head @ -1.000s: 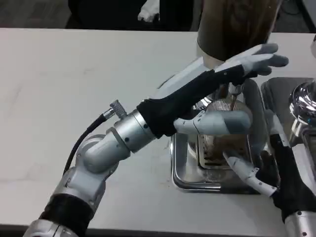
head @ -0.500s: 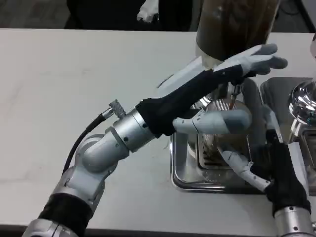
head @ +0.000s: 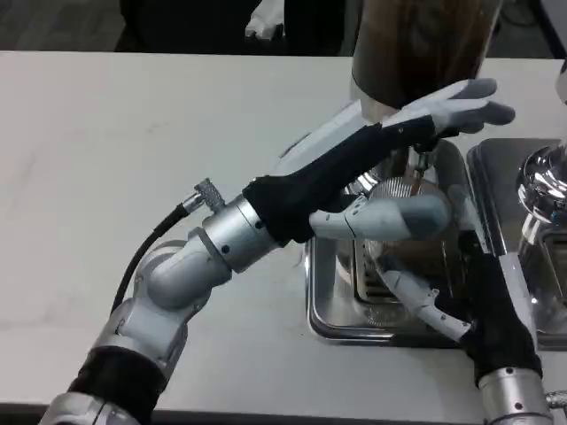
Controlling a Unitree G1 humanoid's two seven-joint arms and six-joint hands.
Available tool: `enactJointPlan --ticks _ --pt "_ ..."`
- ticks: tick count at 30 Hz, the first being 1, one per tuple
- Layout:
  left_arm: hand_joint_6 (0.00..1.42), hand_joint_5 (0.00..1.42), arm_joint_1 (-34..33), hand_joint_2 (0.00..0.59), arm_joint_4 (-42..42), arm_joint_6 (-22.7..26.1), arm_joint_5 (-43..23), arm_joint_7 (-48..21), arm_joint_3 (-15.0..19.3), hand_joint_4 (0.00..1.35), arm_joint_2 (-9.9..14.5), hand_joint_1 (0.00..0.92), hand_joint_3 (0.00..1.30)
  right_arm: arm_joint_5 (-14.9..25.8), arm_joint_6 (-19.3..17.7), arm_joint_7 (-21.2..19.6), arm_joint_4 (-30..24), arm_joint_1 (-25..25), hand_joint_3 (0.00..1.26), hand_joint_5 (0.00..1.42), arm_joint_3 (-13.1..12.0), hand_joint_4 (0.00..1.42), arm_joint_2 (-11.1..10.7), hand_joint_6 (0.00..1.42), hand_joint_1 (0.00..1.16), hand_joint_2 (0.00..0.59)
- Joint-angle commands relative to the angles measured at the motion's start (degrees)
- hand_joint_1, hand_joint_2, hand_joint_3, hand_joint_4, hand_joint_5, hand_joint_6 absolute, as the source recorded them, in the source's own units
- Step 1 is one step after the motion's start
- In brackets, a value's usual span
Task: Grasp the cup under the faucet to collect the drink, then remove the cup.
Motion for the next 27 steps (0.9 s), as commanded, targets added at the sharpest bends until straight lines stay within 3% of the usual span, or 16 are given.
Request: enactJointPlan --ticks 1,20,27 --pt "0.13 0.22 0.64 0.095 1.06 0.38 1.73 -0.51 -0.58 0.05 0.82 0.0 0.21 0.89 -1.07 0.8 0.3 -0.81 0.0 0.0 -0.31 0.0 0.05 0.0 0.71 0.2" --pt "0.14 0.23 0.55 0.095 0.41 0.64 1.93 0.33 -0.23 0.05 1.35 0.0 0.22 2.82 -2.25 1.7 5.51 -4.11 0.0 0.0 -0.51 0.0 1.06 0.0 0.73 0.192" --pt "0.08 0.17 1.7 0.106 -2.5 -0.88 2.01 5.11 2.81 0.0 1.85 0.0 0.19 2.67 -2.82 0.81 6.21 -4.18 0.0 0.0 -0.93 0.0 1.51 0.0 0.73 0.192"
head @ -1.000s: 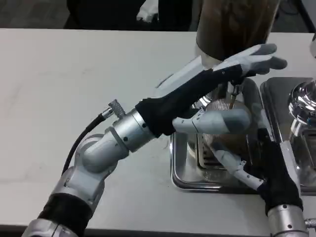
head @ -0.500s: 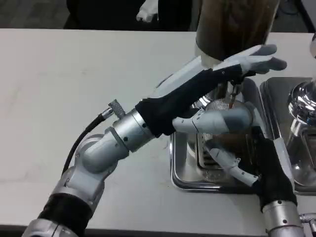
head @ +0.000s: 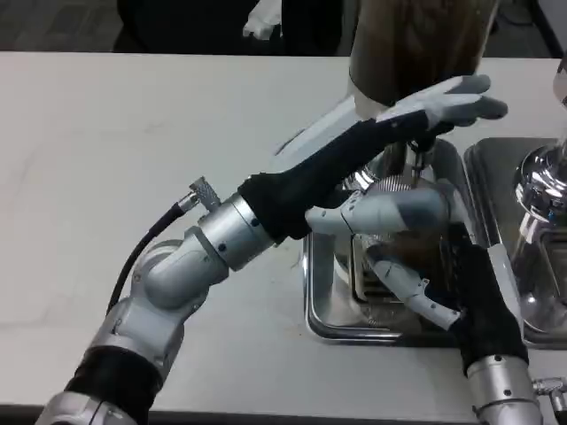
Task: Grasp the cup under the faucet to collect the drink, then remove the cup.
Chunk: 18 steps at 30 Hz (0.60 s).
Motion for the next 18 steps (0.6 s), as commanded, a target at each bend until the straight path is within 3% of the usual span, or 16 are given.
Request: enactJointPlan --ticks 1,11,18 --pt "0.08 0.17 1.74 0.107 -3.02 -0.79 0.07 3.21 3.17 0.0 1.44 0.0 0.19 0.32 -0.99 -0.51 1.11 -0.29 0.0 0.0 -0.57 0.0 0.41 0.0 0.73 0.192" --pt "0.07 0.16 4.01 0.117 -10.02 0.74 -4.06 4.38 8.61 0.0 3.18 0.0 0.18 -0.31 -1.49 -0.64 1.0 -0.35 0.0 0.0 -0.72 0.0 0.09 0.0 0.72 0.195" --pt "0.08 0.15 12.73 0.119 -16.82 0.93 -5.59 6.53 14.45 0.0 6.16 0.0 0.14 -0.39 -1.84 -0.93 0.37 0.35 0.0 0.0 -0.88 0.0 0.2 0.0 0.73 0.192"
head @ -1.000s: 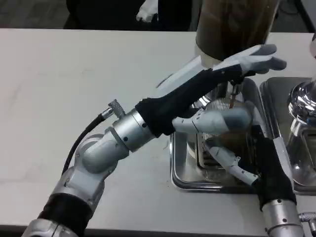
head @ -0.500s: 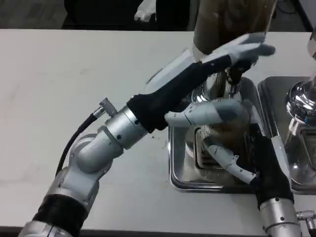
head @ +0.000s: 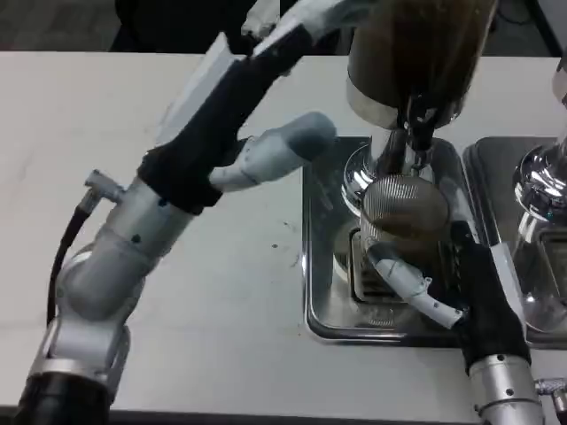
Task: Grasp the cup under the faucet to collect the drink, then remove the cup.
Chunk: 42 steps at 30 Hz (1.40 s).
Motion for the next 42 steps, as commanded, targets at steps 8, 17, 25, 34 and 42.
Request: enactJointPlan --ticks 8,17,25,34,42 --pt "0.07 0.14 15.46 0.126 5.15 -5.76 11.64 11.34 8.63 0.0 7.9 0.0 0.03 -0.77 -1.02 -0.63 -1.14 0.88 0.0 0.0 0.16 0.0 0.13 0.0 0.73 0.191" --pt "0.06 0.14 18.29 0.121 15.16 -7.91 19.45 20.44 7.39 0.0 9.61 0.0 0.0 -0.57 -0.44 -0.87 -1.4 0.94 0.0 0.0 -0.29 0.0 -0.36 0.0 0.72 0.196" --pt "0.04 0.13 18.67 0.123 19.78 -7.57 19.39 21.89 5.4 0.0 10.56 0.0 0.0 -0.61 -1.07 -2.7 1.61 -1.97 0.0 0.0 -0.56 0.0 1.11 0.0 0.72 0.198" --pt "0.03 0.13 19.74 0.127 21.02 -7.12 19.53 22.71 4.18 0.0 10.87 0.0 0.0 -0.18 -2.23 -2.18 5.79 -4.55 0.0 0.0 0.25 0.0 2.46 0.0 0.73 0.194" --pt "0.03 0.13 20.62 0.127 20.68 -6.92 19.01 23.0 3.86 0.0 11.0 0.0 0.0 -0.54 -2.78 -2.86 9.38 -6.66 0.0 0.0 0.57 0.0 2.99 0.02 0.8 0.18"
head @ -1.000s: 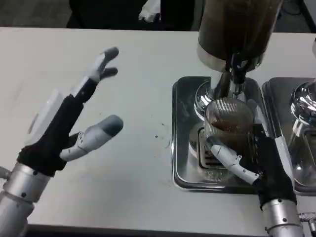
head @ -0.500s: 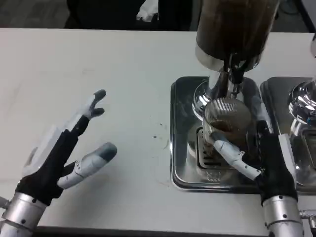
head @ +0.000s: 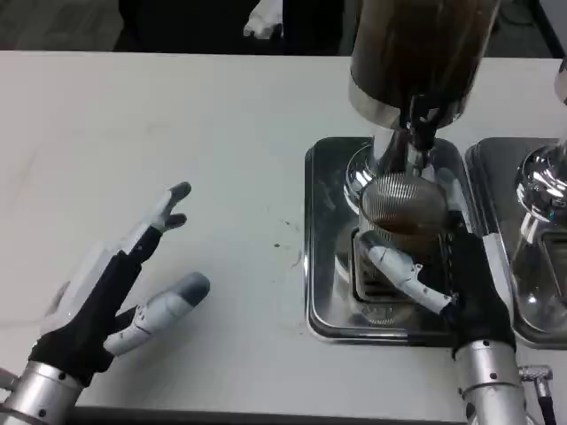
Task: Grasp the cup under the faucet to collect the drink, then remove the cup.
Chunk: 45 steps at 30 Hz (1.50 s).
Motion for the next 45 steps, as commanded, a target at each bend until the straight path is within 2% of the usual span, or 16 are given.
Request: enactJointPlan --ticks 1,12,16,18,19,26,37,41,45 --pt "0.03 0.13 0.93 0.127 -0.04 0.47 -0.53 0.93 -0.31 0.0 0.86 0.0 0.0 -0.64 -0.6 -0.8 2.4 -1.41 0.0 0.0 0.66 0.0 0.77 0.03 0.81 0.18" --pt "0.03 0.14 1.44 0.133 -0.32 0.77 -2.0 0.33 -0.12 0.0 0.96 0.0 0.02 -0.87 -1.84 -3.37 5.16 -2.42 0.0 0.0 1.19 0.0 1.52 0.19 0.89 0.175" --pt "0.04 0.14 1.6 0.133 -0.48 0.88 -3.01 0.02 -0.17 0.0 0.97 0.0 0.04 -0.75 -1.98 -3.13 6.07 -2.59 0.0 0.02 1.57 0.0 1.67 0.2 0.9 0.177" --pt "0.04 0.14 1.67 0.133 -0.57 0.88 -3.26 0.0 -0.18 0.0 0.94 0.0 0.04 -0.52 -2.08 -2.86 6.59 -2.65 0.0 0.16 1.66 0.11 1.81 0.33 0.91 0.178" --pt "0.04 0.15 1.67 0.133 -0.59 0.92 -3.44 -0.02 -0.15 0.0 0.89 0.0 0.05 -0.52 -2.08 -2.77 6.82 -2.7 0.0 0.18 1.74 0.14 1.82 0.37 0.91 0.179" --pt "0.04 0.15 1.95 0.132 -0.72 1.0 -4.4 -0.18 -0.09 0.0 0.64 0.0 0.07 0.0 -1.88 -2.05 7.84 -3.0 0.08 0.31 1.84 0.28 1.79 0.49 0.94 0.175" --pt "0.05 0.16 2.14 0.132 -0.97 1.07 -4.98 -0.1 -0.03 0.0 0.67 0.0 0.09 -0.35 -1.49 -3.91 8.8 -3.84 0.28 0.43 1.13 0.45 1.98 0.63 0.98 0.19" --pt "0.05 0.16 2.32 0.135 -1.15 1.25 -4.93 -0.16 -0.05 0.0 0.82 0.0 0.1 -1.52 -1.17 -5.66 8.6 -3.91 0.42 0.53 1.23 0.54 2.01 0.73 1.09 0.222" --pt "0.05 0.17 2.47 0.138 -1.41 1.49 -5.03 -0.23 -0.04 0.0 0.85 0.0 0.11 -2.62 -1.63 -7.38 8.37 -4.01 0.48 0.6 1.16 0.56 2.2 0.81 1.15 0.209"
